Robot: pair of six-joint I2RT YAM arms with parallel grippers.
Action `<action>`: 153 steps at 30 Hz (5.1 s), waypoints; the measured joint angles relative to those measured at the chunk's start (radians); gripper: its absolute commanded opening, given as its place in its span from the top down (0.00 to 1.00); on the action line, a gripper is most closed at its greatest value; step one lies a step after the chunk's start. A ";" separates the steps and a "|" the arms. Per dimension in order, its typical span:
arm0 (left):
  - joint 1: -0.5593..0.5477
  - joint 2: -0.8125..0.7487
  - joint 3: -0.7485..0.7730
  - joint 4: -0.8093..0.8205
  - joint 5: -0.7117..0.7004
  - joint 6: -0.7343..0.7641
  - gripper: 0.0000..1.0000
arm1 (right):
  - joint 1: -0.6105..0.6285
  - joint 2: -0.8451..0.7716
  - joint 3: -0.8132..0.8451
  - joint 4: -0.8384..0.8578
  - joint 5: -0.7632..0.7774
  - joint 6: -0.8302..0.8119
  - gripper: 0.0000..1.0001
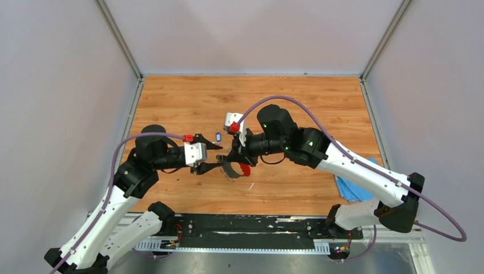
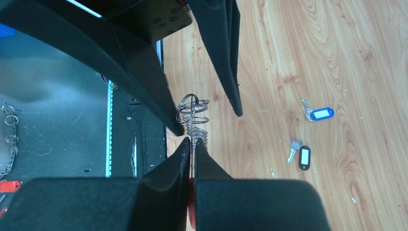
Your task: Put the keys on the keyring
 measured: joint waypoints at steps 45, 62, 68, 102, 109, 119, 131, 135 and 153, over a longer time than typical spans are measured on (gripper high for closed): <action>0.000 -0.104 0.002 -0.068 -0.040 0.090 0.50 | 0.012 -0.016 -0.023 0.032 -0.085 0.011 1.00; 0.000 -0.167 0.001 -0.069 -0.005 0.200 0.62 | 0.012 -0.015 -0.022 0.019 -0.109 0.023 1.00; 0.000 -0.155 0.003 -0.114 0.036 0.217 0.64 | 0.012 -0.011 -0.016 0.015 -0.113 0.023 1.00; 0.000 -0.139 0.029 -0.160 0.066 0.253 1.00 | 0.013 0.031 0.002 -0.022 -0.113 0.030 1.00; 0.000 -0.160 0.029 -0.208 0.065 0.382 1.00 | 0.012 0.042 0.021 -0.047 -0.117 0.036 1.00; 0.000 -0.165 0.029 -0.233 0.057 0.486 0.69 | 0.012 0.057 0.051 -0.083 -0.161 0.045 1.00; 0.000 -0.200 0.013 -0.242 0.055 0.529 0.63 | 0.012 0.094 0.092 -0.141 -0.194 0.044 1.00; 0.000 -0.205 0.012 -0.272 0.059 0.546 0.63 | 0.012 0.095 0.099 -0.152 -0.203 0.044 1.00; 0.000 -0.191 -0.004 -0.309 0.088 0.658 0.75 | 0.012 0.123 0.128 -0.175 -0.238 0.044 1.00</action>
